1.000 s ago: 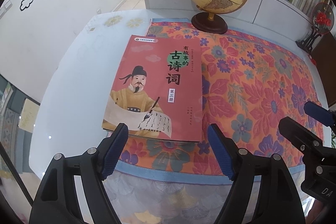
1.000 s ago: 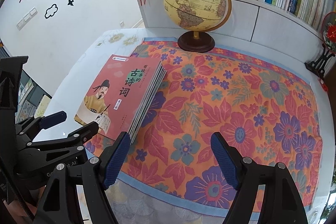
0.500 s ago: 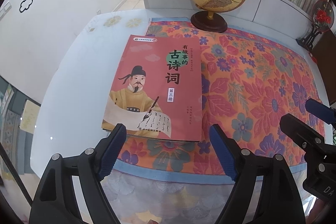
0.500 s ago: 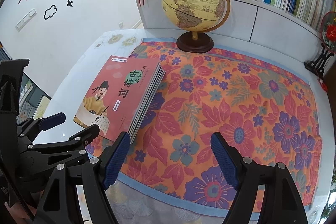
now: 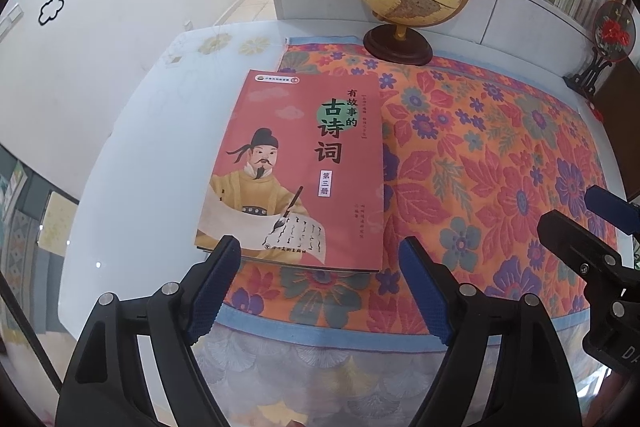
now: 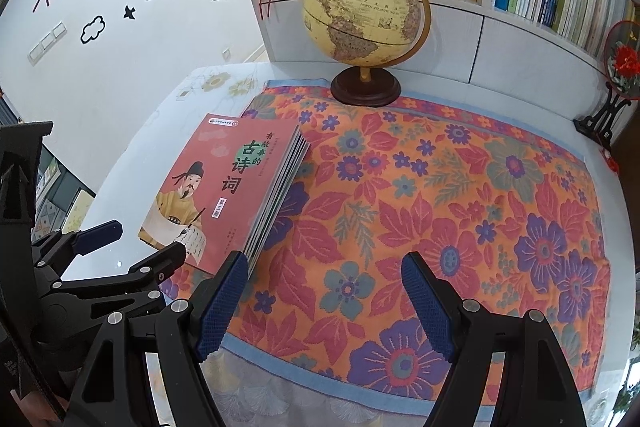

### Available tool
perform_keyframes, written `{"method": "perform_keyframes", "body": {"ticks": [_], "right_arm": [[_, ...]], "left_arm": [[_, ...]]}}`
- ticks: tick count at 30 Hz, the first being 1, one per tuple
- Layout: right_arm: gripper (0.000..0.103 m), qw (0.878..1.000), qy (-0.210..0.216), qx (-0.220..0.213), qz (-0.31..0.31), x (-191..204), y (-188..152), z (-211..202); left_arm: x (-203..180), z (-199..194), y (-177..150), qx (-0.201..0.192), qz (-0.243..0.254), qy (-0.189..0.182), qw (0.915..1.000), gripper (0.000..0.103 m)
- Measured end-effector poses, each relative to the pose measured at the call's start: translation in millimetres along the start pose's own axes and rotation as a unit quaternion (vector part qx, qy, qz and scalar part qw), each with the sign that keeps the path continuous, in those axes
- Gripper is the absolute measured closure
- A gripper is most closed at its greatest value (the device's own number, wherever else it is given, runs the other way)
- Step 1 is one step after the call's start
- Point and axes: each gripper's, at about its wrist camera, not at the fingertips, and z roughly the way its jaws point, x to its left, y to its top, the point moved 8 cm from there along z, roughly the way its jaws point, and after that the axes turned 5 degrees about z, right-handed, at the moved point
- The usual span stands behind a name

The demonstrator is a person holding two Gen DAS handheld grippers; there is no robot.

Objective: Organize books

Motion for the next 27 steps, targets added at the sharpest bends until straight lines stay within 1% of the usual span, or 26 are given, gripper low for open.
{"method": "perform_keyframes", "body": {"ticks": [22, 27], "right_arm": [[0.026, 1.000, 0.000, -0.001, -0.001, -0.2, -0.4, 0.7], [0.026, 1.000, 0.000, 0.000, -0.002, -0.2, -0.2, 0.9]], "left_arm": [[0.3, 2.1, -1.5, 0.006, -0.003, -0.006, 1.0000, 0.023], [-0.2, 3.1, -2.3, 0.007, -0.003, -0.003, 1.0000, 0.023]]}}
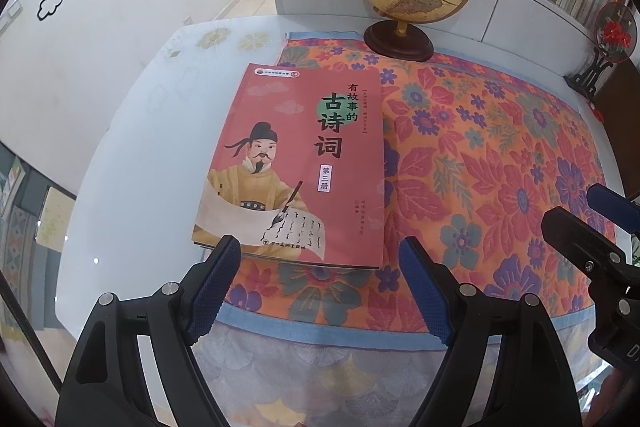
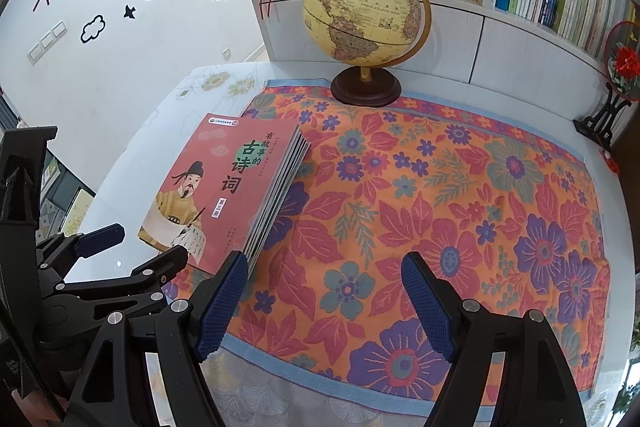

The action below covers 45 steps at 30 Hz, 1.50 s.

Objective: Organize books

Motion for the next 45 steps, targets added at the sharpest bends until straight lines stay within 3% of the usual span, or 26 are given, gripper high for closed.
{"method": "perform_keyframes", "body": {"ticks": [45], "right_arm": [[0.026, 1.000, 0.003, 0.012, 0.011, -4.9, -9.2, -0.4]], "left_arm": [[-6.1, -3.2, -10.1, 0.007, 0.004, 0.016, 0.9998, 0.022]]}}
